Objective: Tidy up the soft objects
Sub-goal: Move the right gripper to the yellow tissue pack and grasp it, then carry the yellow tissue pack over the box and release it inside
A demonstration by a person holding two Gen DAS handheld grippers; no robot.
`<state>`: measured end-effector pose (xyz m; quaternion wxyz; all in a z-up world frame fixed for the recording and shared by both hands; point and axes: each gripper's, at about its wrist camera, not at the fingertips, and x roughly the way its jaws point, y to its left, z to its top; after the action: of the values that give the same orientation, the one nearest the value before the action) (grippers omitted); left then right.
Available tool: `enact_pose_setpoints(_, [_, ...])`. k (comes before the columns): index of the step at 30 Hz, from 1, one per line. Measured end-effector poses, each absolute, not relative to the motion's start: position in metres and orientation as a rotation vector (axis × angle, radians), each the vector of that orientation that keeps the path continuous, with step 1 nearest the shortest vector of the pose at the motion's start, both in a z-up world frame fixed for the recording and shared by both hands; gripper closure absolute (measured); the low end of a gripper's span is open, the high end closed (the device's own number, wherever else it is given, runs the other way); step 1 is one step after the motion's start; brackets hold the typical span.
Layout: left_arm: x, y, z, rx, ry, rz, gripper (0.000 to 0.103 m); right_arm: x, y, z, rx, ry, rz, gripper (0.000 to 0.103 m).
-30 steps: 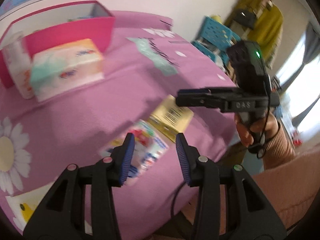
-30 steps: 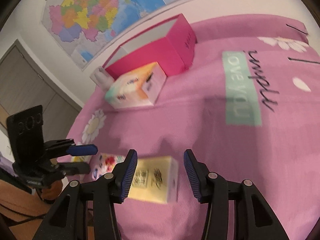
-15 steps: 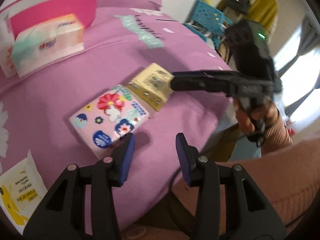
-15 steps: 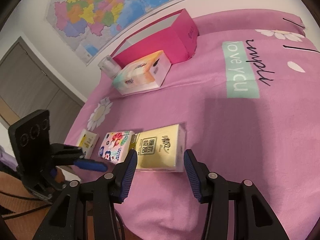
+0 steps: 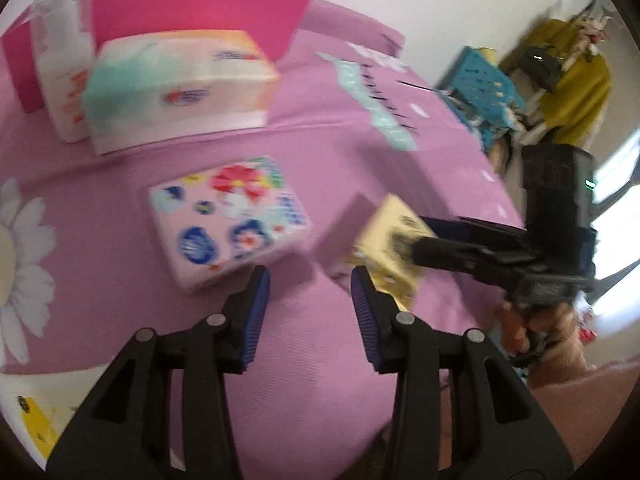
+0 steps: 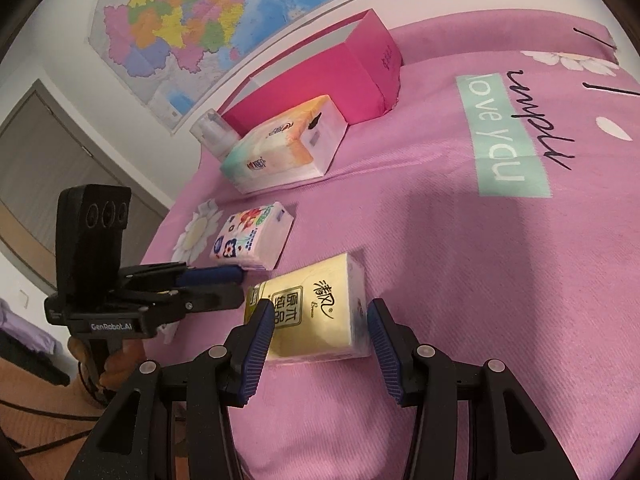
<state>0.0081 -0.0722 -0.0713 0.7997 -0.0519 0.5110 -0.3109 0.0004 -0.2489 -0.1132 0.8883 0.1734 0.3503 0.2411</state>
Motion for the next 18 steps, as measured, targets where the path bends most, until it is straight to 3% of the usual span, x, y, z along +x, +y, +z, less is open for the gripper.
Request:
enact_pose_setpoints(9, [-0.020, -0.119, -0.073, -0.044, 1.136, -0.862, 0.059, -0.001, -0.255, -0.115, 0.383, 0.724, 0.510, 0.054])
enact_pose_setpoints(18, [-0.006, -0.108, -0.078, -0.117, 1.158, -0.801, 0.059, -0.001, -0.254, -0.115, 0.364, 0.723, 0.510, 0.057])
